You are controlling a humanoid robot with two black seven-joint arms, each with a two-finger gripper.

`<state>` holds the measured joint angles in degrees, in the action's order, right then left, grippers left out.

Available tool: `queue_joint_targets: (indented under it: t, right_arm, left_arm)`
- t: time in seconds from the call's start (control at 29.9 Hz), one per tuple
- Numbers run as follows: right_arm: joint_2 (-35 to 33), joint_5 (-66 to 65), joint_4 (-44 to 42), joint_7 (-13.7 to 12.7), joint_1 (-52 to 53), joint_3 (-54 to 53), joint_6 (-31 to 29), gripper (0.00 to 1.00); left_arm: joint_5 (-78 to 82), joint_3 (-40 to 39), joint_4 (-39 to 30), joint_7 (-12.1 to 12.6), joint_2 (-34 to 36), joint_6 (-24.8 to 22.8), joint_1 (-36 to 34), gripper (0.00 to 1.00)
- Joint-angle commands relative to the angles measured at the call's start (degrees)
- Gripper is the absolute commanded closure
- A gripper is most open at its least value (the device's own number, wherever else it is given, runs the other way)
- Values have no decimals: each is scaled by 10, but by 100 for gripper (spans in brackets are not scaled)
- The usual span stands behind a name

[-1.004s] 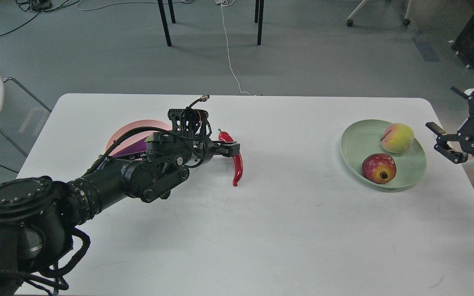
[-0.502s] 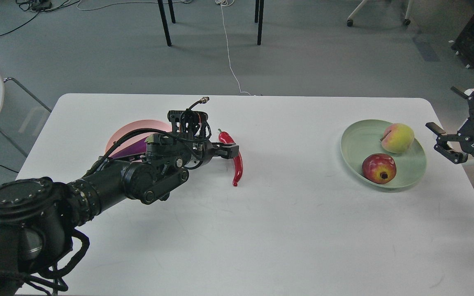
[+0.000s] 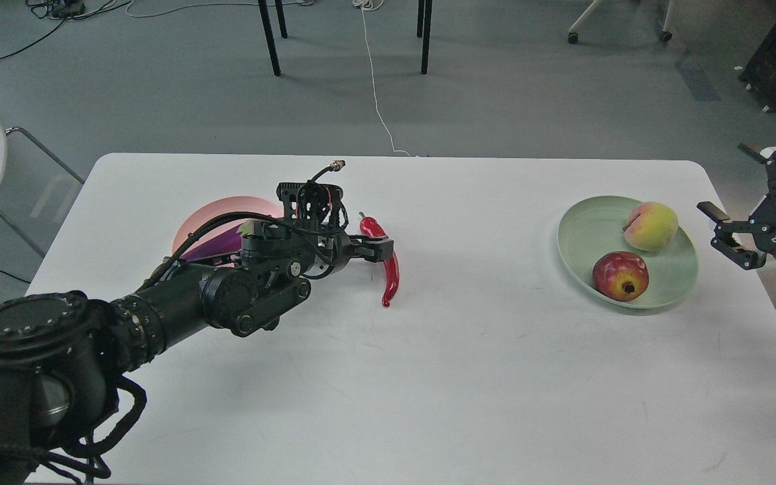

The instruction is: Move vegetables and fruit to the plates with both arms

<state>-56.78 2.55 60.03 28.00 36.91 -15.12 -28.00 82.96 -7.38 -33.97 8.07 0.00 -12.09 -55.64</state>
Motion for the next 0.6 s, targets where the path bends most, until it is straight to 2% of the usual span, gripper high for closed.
queue_joint_targets:
  t: [0.0, 0.57]
  right_arm:
    - [0, 0, 0, 0, 0, 1, 0, 3]
    - [0, 0, 0, 0, 0, 1, 0, 3]
  left_arm:
    - [-4, 0, 0, -1, 0, -1, -4, 2]
    - [-9, -1, -30, 2, 0, -4, -3, 2]
